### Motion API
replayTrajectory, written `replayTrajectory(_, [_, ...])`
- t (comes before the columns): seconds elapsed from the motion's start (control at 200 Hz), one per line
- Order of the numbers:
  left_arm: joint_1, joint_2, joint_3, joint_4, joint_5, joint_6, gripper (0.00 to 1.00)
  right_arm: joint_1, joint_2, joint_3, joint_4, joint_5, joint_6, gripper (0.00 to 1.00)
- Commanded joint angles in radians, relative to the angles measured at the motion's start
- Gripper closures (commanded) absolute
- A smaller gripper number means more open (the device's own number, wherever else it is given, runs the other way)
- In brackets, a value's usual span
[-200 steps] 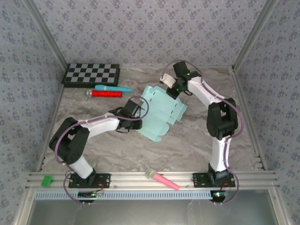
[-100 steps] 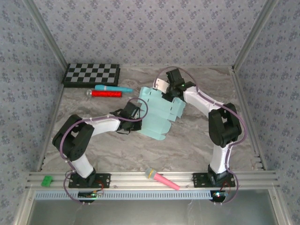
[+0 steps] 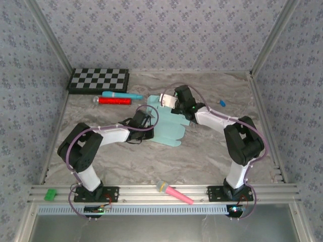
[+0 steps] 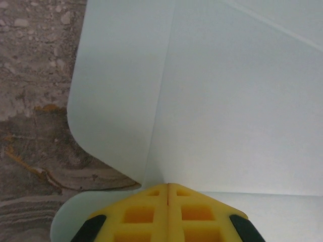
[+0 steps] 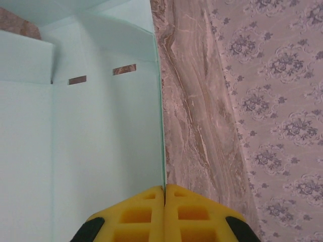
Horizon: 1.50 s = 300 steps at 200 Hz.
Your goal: Fold the paper box
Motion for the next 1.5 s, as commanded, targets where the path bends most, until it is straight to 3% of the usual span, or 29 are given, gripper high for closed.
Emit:
replayTrajectory(0.0, [0.003,0.023,-0.011,0.046,0.007,-0.030,1.00,0.022,-0.026,-0.049,0.121,0.017,-0.051,1.00])
replayTrajectory(0.54, [-0.007,0.010,-0.004,0.076,0.010,-0.025,1.00,0.053,-0.033,-0.163,0.300,0.013,-0.151,1.00])
replayTrajectory(0.84, [-0.022,-0.187,0.032,-0.085,-0.124,0.069,0.69,0.039,-0.014,-0.163,0.354,-0.013,-0.205,1.00])
replayTrajectory(0.98, [-0.011,-0.280,0.038,-0.150,-0.188,0.103,0.61,0.036,-0.011,-0.160,0.375,-0.020,-0.224,1.00])
replayTrajectory(1.264, [0.189,-0.368,0.076,-0.246,-0.163,0.144,0.59,0.033,-0.007,-0.168,0.387,-0.032,-0.233,1.00])
replayTrajectory(1.494, [0.373,-0.293,0.144,-0.270,-0.108,0.202,0.50,0.042,-0.004,-0.169,0.389,-0.035,-0.234,1.00])
